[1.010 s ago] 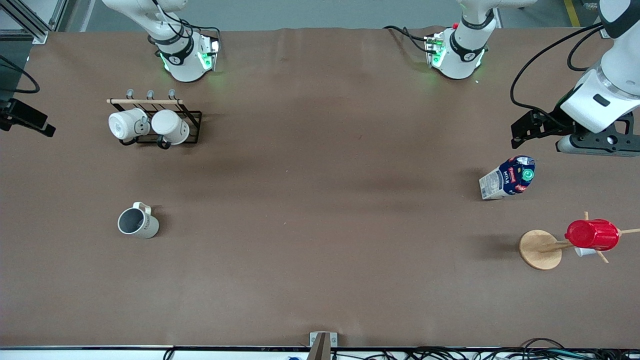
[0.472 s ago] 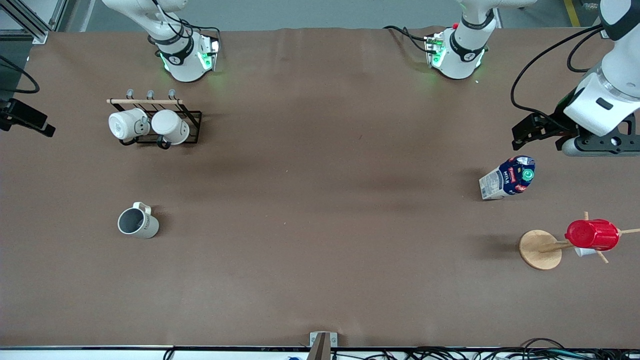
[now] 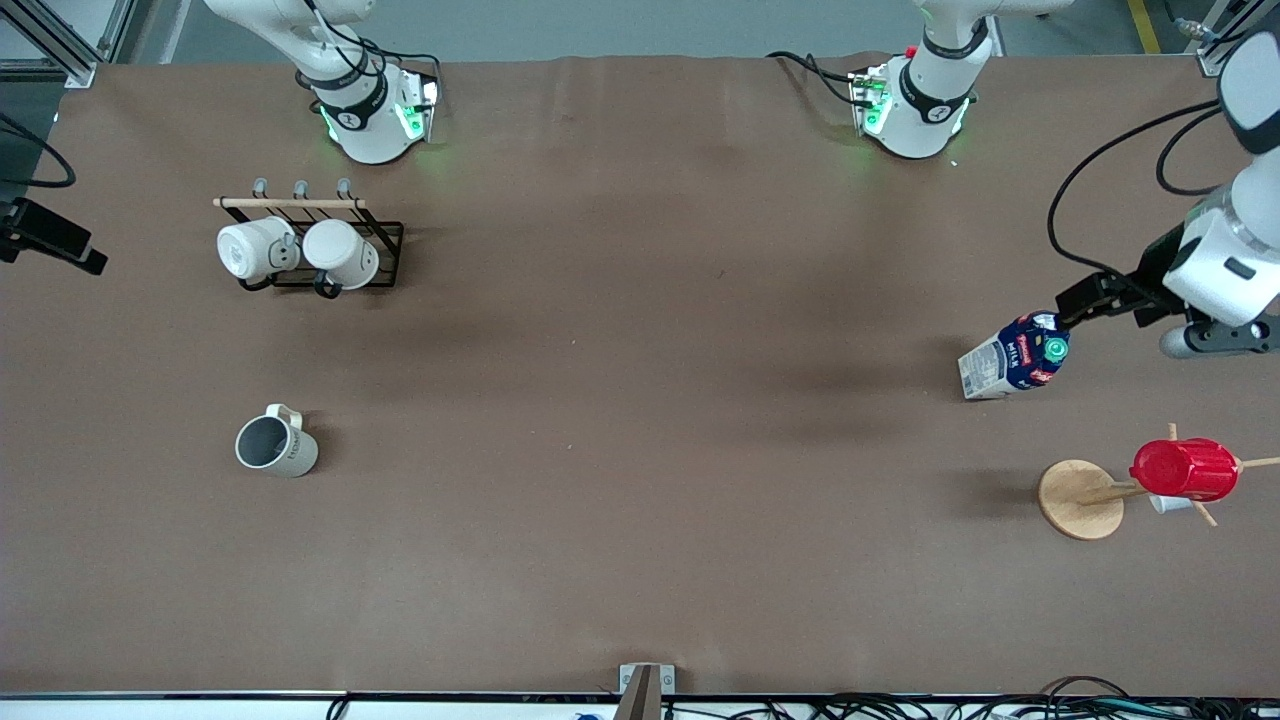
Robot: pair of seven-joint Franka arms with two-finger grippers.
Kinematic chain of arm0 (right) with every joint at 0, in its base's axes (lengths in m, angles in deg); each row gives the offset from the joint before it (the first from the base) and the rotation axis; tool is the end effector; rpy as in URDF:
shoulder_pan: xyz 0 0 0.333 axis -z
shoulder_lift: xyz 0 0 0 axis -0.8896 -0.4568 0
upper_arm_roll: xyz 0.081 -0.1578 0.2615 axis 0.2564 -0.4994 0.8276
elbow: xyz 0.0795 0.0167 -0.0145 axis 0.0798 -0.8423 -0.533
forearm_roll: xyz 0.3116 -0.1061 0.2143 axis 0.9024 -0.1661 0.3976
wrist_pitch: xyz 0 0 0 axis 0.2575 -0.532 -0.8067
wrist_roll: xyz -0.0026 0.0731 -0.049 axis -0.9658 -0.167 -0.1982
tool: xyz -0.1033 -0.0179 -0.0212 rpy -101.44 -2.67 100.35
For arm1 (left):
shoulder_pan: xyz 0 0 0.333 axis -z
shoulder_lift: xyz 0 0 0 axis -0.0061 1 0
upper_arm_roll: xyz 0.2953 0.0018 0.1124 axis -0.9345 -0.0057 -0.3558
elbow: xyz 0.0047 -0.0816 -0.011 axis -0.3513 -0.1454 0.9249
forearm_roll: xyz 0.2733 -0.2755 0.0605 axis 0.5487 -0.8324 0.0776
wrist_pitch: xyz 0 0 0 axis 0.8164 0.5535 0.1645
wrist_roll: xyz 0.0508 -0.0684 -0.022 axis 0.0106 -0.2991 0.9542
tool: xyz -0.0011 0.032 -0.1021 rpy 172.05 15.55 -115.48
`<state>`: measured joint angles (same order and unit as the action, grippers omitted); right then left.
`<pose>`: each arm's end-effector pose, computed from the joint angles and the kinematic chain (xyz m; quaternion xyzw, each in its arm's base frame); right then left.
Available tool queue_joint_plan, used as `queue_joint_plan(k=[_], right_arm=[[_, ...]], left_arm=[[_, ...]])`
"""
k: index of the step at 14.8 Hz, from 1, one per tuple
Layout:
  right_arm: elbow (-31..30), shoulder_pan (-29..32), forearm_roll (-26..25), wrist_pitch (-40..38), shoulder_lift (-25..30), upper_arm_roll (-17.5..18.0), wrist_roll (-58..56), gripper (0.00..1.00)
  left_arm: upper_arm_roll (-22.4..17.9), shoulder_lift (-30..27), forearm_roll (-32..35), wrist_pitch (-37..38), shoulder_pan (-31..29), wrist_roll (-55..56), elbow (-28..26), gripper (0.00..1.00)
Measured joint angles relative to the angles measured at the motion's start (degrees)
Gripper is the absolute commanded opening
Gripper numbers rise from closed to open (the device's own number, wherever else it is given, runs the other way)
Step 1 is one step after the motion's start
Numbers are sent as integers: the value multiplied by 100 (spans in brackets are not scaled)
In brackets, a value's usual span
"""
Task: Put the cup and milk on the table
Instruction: 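Lower the left gripper onto the milk carton and close it, then reach the right gripper to the grey mug and grasp its rim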
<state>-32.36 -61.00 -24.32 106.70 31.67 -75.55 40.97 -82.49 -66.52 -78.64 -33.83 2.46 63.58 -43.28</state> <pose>0.5553 -0.0506 0.6541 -0.9967 0.0795 0.0065 0.0135 0.5794 -0.0157 0.5300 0.9996 0.0235 0.0092 0.0092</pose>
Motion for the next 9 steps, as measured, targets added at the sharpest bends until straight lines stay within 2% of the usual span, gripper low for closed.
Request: queue_joint_plan(k=[3,6,9], right_arm=[[-282,38,0,628,-385,-23,-557,100],[-955,93,0,1902,-1016,-44,-1112,100],[-1710,138,0,3248,-1451,-46,-1330,100]], left_arm=[[-121,55,0,-800,-37,-200,-703,100],[-169,86,0,-1606,-45,-268,-1384,100],[-248,133,0,-1988,-59,-440,-1800,100]])
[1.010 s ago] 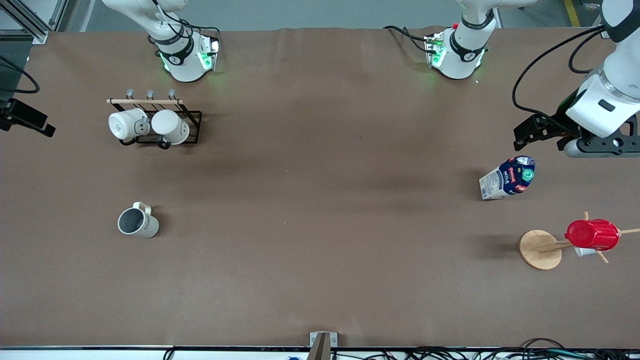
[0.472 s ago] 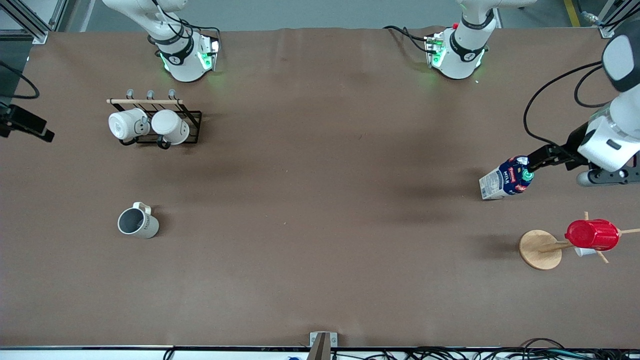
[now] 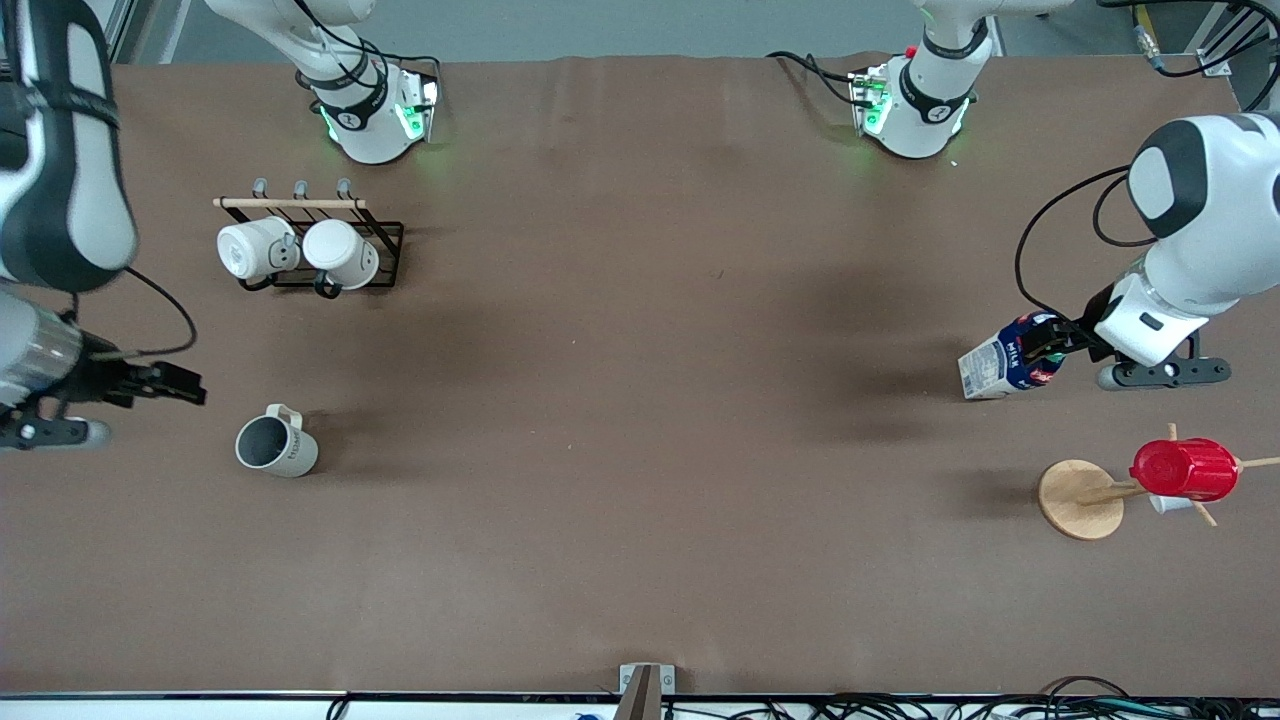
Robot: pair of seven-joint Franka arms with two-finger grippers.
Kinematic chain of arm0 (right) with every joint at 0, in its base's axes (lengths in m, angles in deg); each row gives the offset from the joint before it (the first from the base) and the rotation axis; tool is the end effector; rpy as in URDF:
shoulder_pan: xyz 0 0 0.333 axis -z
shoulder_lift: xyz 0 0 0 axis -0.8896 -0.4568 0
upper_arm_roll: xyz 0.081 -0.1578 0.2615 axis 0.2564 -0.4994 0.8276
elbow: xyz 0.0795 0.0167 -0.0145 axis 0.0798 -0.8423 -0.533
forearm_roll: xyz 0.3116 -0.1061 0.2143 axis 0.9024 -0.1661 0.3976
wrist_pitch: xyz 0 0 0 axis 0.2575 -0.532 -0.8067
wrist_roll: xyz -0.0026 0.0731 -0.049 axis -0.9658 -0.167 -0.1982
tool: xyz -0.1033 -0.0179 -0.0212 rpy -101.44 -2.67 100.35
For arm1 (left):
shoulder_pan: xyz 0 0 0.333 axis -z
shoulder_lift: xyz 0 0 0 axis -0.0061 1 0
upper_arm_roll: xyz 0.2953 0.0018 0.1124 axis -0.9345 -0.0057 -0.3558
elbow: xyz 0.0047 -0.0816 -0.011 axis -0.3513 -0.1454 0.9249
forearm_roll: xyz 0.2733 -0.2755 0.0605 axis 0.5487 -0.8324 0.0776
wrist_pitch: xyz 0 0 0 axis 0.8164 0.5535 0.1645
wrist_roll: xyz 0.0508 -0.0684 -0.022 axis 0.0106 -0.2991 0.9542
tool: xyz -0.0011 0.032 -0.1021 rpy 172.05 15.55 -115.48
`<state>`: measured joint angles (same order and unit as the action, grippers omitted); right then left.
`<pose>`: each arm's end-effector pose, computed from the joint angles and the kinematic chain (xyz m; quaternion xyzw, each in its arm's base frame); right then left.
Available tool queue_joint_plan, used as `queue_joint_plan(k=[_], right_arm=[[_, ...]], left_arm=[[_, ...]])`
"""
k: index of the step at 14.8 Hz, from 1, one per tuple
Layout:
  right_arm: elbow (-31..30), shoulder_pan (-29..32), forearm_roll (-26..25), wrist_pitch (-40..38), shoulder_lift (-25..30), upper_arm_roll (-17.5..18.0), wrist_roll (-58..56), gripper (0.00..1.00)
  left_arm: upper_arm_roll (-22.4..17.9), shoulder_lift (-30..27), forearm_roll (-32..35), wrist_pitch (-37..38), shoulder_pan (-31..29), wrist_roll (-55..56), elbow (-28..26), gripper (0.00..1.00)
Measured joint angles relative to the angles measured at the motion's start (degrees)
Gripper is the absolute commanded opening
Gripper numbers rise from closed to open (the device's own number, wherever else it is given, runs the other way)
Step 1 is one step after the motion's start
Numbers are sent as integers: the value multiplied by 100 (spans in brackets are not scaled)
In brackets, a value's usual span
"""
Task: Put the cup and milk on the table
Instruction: 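Reach the right gripper to the grey mug and grasp its rim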
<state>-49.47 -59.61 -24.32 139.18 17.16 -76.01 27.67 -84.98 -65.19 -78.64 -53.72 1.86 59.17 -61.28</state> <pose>0.6352 -0.0783 0.4078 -0.9999 -0.0139 -0.0015 0.0022 0.5623 0.0157 0.3992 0.9998 0.0148 0.0147 0.0056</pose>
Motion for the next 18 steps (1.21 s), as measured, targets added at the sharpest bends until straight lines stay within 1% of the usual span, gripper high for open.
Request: queue_joint_plan(k=[3,5,8,10,11,12,13,14,16,18], right_arm=[[-536,35,0,1216,-424,-2,-274,100],[-751,132,0,1800,-688,-8,-476,100],[-820,191,0,2148,-944,-4,-564,95],[-823,181,0,2259,-1041,21,-565,86],[-825,176,0,2286,-1082,30,-565,80],[-827,174,1,2315,-1121,40,-565,71],[-827,172,0,2338,-1156,46,-565,58],[-828,171,0,2348,-1186,50,-565,43],[-829,171,1,2356,-1238,58,-565,0],[-829,170,1,2363,-1257,64,-564,0]], left_arm=[[-87,38,0,-111,-9,-123,-119,100],[-161,85,0,-219,-12,-277,-187,100],[-257,142,0,-358,-15,-530,-341,100],[-286,177,0,-372,-16,-758,-416,100],[-288,203,0,-388,-16,-816,-440,100],[-288,237,0,-429,-15,-842,-453,100],[-288,274,0,-483,-15,-846,-467,99],[-288,311,0,-541,-15,-846,-487,98],[-288,368,-20,-696,-15,-846,-550,97],[-288,403,-49,-875,-15,-846,-647,96]])
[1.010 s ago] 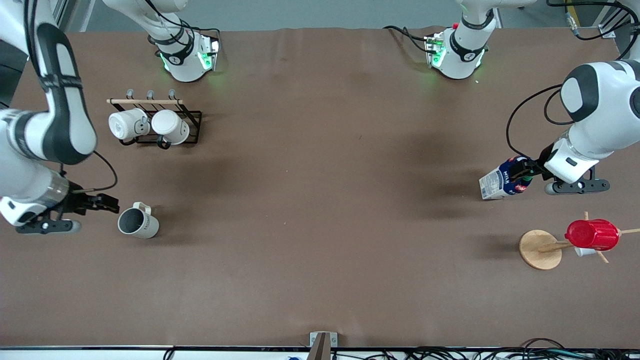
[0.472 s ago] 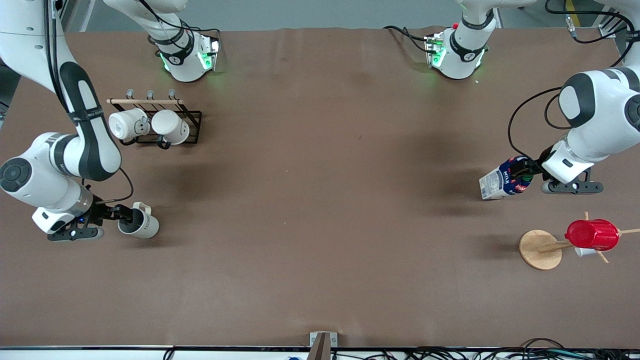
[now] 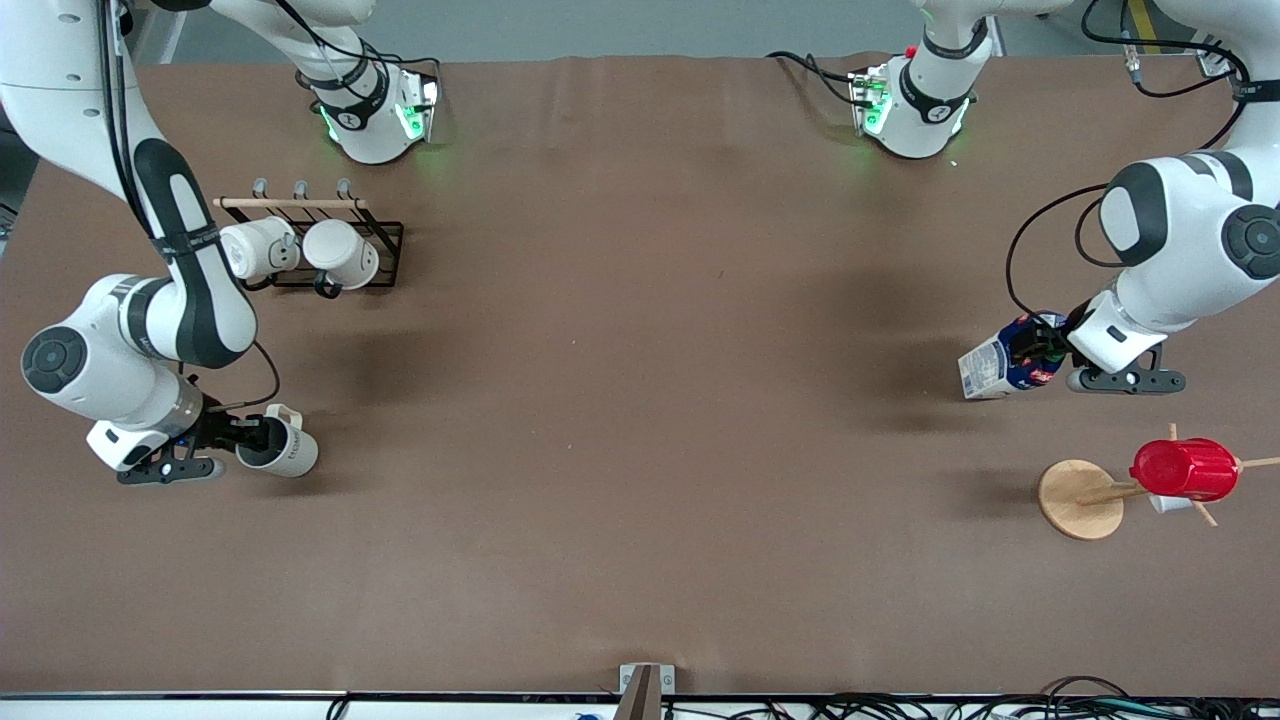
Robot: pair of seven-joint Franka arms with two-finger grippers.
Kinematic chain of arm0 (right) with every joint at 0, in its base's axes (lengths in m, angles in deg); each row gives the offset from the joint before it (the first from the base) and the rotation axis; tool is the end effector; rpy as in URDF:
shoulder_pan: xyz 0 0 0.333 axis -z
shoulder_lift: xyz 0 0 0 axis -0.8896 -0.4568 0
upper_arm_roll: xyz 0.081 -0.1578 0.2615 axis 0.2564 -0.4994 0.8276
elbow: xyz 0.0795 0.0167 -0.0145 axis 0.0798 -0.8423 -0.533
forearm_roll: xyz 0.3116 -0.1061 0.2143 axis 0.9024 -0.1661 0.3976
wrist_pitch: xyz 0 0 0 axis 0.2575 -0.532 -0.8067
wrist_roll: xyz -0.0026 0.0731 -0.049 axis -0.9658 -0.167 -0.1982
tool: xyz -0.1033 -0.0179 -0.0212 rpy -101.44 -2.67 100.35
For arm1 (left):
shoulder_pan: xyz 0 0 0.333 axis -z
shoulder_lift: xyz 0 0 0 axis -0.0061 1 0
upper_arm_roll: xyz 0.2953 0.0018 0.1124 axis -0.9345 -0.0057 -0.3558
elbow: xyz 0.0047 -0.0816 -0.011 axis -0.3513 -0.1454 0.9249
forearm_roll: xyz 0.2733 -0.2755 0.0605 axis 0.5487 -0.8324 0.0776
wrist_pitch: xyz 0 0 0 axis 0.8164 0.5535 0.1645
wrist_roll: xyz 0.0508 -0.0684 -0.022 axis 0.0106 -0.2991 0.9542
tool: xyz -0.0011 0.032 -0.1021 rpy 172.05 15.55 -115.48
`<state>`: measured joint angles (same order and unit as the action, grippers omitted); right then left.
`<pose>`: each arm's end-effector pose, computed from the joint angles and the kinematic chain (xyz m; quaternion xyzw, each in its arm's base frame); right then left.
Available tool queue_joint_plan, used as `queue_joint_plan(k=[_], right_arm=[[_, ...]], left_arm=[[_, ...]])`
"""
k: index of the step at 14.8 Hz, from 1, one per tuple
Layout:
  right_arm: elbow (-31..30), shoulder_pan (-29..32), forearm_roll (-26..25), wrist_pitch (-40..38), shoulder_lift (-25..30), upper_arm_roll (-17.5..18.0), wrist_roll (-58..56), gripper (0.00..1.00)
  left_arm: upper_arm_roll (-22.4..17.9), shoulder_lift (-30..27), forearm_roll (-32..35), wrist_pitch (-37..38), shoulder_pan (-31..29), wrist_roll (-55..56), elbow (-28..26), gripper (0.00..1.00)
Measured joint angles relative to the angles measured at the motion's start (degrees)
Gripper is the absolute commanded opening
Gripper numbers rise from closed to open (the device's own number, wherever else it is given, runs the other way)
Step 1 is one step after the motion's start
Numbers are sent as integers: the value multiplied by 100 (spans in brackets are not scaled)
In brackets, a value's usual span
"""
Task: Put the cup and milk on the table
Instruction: 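Reach the right gripper to the grey mug and grasp its rim, then lift the grey mug with the right gripper and carry it to table center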
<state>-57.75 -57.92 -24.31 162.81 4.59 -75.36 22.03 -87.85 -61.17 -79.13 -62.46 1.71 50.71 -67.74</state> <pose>0.6354 -0.0931 0.2392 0.9983 0.0523 0.0238 0.0108 0.5476 0.0443 0.3243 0.9996 -0.0289 0.0001 0.0026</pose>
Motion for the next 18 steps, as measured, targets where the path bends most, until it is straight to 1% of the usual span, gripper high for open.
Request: queue_joint_plan(k=[4,6,8,10,11,12,15,16,17,18], right_arm=[[44,-17,11,-69,7,15,122,0],[282,-126,11,-618,91,70,565,0],[635,-477,19,-1330,290,119,1166,0],[797,-1057,44,-1652,484,155,1886,0],[806,-1376,100,-1692,530,174,2245,0],[805,-1715,191,-1692,534,191,2601,0],[800,-2744,293,-1600,475,216,3754,0],[794,-3040,299,-1547,447,218,4078,0],[788,-3295,302,-1489,406,218,4363,0],[781,-3526,304,-1420,347,216,4620,0]], left_arm=[[0,50,-240,-202,0,0,-132,95],[0,73,-257,-372,0,0,-207,95],[-1,94,-259,-513,0,0,-283,94],[-1,120,-261,-625,0,0,-325,90],[-1,120,-261,-651,1,0,-330,86],[-1,120,-261,-664,1,0,-335,76],[-5,118,-261,-678,-1,0,-338,36],[-7,118,-261,-679,-1,0,-342,25],[-8,117,-263,-680,-1,0,-344,19],[-6,116,-268,-680,0,0,-344,16]])
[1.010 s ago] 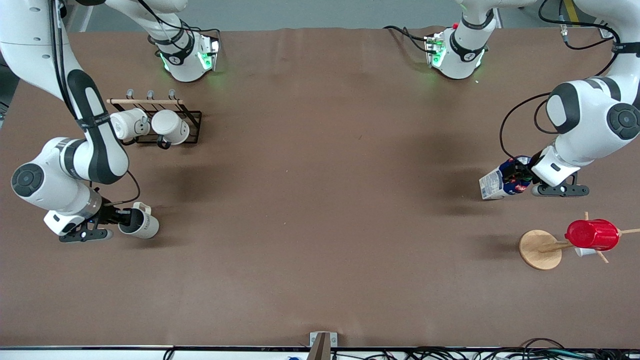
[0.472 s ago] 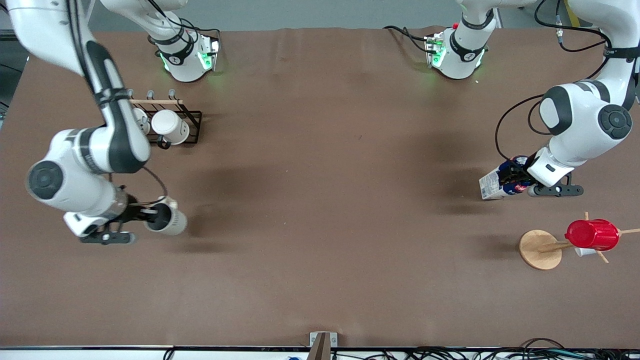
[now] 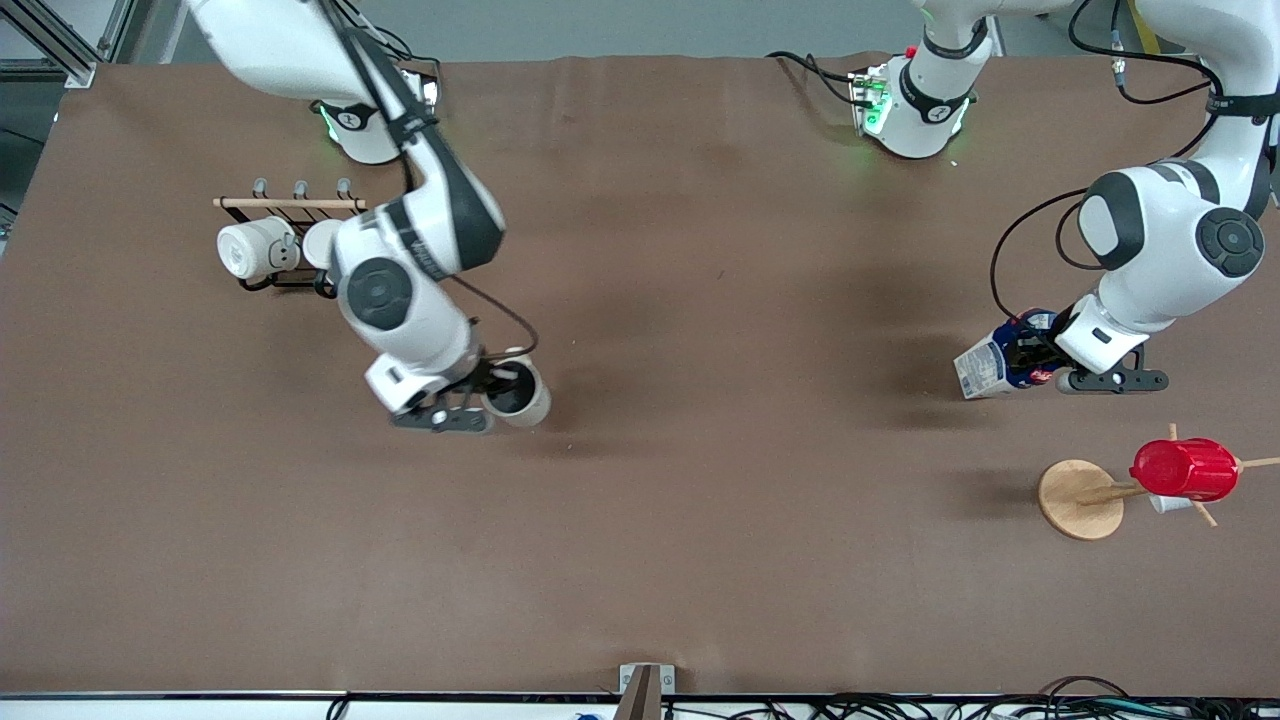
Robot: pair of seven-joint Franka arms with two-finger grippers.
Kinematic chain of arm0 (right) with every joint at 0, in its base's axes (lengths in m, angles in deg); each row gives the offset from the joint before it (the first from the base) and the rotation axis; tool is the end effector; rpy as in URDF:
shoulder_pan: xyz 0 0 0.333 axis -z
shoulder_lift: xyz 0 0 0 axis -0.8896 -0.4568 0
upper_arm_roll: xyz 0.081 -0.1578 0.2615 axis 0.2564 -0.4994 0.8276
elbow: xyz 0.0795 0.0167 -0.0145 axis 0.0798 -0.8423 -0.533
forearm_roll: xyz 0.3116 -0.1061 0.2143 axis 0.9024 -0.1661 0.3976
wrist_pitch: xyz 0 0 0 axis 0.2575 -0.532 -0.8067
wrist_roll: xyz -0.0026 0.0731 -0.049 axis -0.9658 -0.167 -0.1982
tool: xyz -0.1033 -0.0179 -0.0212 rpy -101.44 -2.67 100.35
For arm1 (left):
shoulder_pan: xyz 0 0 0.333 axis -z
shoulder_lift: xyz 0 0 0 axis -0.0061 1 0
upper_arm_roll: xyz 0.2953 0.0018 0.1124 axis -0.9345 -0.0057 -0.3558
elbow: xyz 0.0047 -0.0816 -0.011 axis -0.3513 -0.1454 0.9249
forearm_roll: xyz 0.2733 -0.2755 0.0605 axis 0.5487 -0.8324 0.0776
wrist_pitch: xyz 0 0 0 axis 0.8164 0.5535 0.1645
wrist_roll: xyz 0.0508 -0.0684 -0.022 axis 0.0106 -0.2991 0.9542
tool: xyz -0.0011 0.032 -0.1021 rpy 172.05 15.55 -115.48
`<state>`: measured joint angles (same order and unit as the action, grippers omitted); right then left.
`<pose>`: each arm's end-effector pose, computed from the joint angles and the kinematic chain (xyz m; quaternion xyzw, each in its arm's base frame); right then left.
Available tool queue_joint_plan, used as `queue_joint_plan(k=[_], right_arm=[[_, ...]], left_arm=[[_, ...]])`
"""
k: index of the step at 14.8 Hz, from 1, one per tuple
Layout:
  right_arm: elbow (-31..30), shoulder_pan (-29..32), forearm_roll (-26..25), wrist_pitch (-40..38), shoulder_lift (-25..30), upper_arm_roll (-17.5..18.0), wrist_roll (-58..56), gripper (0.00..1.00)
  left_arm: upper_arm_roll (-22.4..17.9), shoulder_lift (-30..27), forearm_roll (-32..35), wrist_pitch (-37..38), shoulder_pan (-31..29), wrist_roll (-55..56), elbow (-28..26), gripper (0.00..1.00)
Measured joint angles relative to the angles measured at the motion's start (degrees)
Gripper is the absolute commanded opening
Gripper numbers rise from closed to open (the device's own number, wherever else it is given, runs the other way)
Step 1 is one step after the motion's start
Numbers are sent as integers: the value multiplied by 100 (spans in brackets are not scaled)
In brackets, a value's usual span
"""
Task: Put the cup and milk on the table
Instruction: 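Lift the grey mug with the right gripper and carry it to table center, then release the mug and withdraw the right gripper while the left gripper lifts the carton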
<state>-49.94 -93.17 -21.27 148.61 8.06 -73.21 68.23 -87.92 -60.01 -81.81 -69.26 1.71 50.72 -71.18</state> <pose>0.5761 0.3225 0.3147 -0.9988 0.0408 0.0142 0.0240 0.5402 0.0451 0.2989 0.9996 -0.0100 0.0209 0.0134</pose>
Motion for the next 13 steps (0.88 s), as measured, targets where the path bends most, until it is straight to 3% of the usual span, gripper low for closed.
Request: queue_joint_plan(k=[4,7,8,9,10,11,13], right_arm=[[-28,-657,0,386,-356,-9,536,2],[-33,-948,0,810,-608,-11,1065,4],[-33,-1029,0,923,-691,-12,1216,15],[-31,-1081,-6,984,-746,-15,1306,46],[-24,-1097,-10,982,-737,-28,1353,95],[-24,-1097,-9,983,-741,-36,1357,100],[-26,-1096,-9,981,-756,-61,1357,100]], left_arm=[[0,-11,-43,-10,-6,14,-1,7],[16,-38,-43,-46,-3,16,16,6],[63,-63,-43,-56,-3,15,35,6],[153,-99,-43,-58,-2,16,66,5],[266,-141,-43,-47,3,33,117,5],[363,-180,-43,36,12,66,198,4],[527,-242,-43,615,28,169,488,6]])
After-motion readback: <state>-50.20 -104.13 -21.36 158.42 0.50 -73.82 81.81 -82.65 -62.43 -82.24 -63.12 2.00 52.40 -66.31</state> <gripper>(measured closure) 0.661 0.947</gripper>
